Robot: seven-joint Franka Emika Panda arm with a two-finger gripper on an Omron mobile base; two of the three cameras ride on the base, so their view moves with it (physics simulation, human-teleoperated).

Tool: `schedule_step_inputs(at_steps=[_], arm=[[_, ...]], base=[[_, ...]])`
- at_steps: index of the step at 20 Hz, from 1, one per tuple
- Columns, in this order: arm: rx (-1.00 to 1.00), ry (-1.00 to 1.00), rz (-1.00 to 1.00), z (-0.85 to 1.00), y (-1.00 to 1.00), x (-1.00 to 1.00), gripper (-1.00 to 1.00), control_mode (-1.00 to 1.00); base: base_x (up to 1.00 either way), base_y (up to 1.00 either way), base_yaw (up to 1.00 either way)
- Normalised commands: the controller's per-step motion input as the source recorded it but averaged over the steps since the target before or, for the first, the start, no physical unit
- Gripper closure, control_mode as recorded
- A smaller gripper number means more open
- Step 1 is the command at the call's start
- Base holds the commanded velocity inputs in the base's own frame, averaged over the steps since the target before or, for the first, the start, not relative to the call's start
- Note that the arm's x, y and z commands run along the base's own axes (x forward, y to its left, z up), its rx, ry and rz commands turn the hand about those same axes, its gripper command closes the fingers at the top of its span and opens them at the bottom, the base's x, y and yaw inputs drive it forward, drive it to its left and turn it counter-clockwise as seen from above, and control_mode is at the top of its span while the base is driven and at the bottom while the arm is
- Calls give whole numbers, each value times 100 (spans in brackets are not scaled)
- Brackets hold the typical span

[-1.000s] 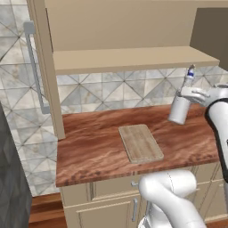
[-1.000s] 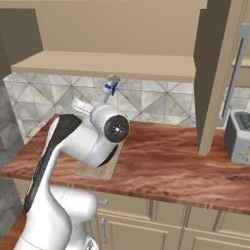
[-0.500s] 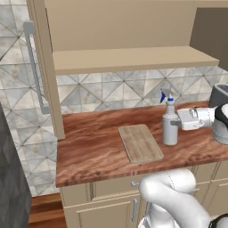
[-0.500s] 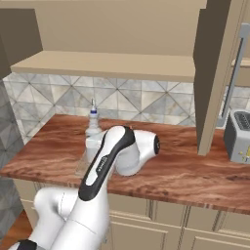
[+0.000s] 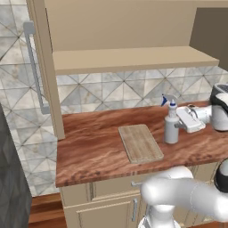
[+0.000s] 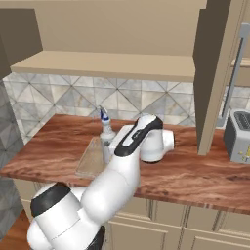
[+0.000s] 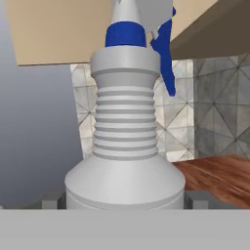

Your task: Grab the spray bottle from the cabinet, then place it next to the cutting board for sanitizing. Then grab the dish brush from the countertop next to the sink and place it next to the cutting board.

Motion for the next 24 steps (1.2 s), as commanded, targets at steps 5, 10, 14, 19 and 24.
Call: schedule_step_inputs(at_steps=[5,10,14,19,24], arm=[[0,-5,3,-43,-17,59,100,-100],[4,0,0,-24,-17,53,100,-100],[1,-1,0,-20,-16,41,100,-100],[0,-7,0,-24,0,18,100,-100],[0,-13,0,-25,0,2,100,-100]], base=[[0,0,0],[0,0,0],[0,0,0],[0,0,0],[0,0,0]])
